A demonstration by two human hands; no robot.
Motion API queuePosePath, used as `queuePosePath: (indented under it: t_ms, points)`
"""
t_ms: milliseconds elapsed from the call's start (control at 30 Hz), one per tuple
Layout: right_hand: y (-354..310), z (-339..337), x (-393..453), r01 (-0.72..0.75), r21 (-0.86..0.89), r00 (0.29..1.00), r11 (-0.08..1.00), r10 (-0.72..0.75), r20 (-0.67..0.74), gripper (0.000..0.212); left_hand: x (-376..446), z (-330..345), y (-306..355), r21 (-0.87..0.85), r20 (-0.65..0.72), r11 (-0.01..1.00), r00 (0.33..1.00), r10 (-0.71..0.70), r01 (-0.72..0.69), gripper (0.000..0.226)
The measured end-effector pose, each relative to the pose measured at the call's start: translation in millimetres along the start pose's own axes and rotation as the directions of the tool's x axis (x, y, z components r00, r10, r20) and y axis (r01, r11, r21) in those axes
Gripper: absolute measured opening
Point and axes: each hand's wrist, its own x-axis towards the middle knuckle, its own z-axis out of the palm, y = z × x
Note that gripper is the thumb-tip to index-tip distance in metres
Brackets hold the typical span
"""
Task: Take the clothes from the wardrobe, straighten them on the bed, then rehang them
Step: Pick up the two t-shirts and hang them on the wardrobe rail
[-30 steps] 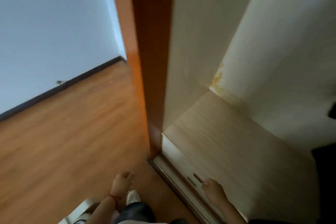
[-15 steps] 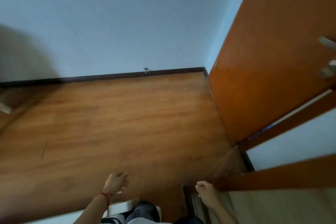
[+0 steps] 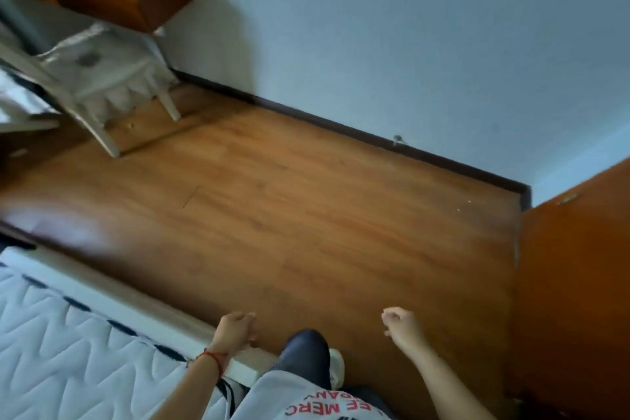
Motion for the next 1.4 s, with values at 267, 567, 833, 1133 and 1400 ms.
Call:
queuePosePath:
  t_ms: [267, 567, 833, 1133, 1400]
  points:
    - [-115, 9, 74, 0.142, -0.117, 0.985, 0.983, -0.129, 0.114, 0.030, 34, -42, 22, -0.233, -0.165, 0.970, 0.980, -0.109, 0.069, 0.018]
    - [-292, 47, 172, 0.219, -0.233, 0.971, 0.947, -0.189, 0.146, 0.023, 114, -131, 107, -0.431, -0.239, 0.899, 0.951, -0.197, 0.078, 0.016]
    - [-464, 120, 216, 0.326, -0.302, 0.933, 0.896, -0.253, 0.257, 0.020, 168, -251, 197, -0.483, -0.329, 0.875, 0.933, -0.144, -0.036, 0.022]
    - [-649, 270, 276, 0.491, -0.394, 0.839, 0.777, -0.300, 0.453, 0.025, 224, -380, 220, -0.750, -0.375, 0.657, 0.864, -0.335, -0.071, 0.014]
    - [-836, 434, 257, 0.697, -0.430, 0.674, 0.574, -0.321, 0.665, 0.022, 242, -500, 230, -0.885, -0.397, 0.436, 0.753, -0.524, -0.163, 0.015]
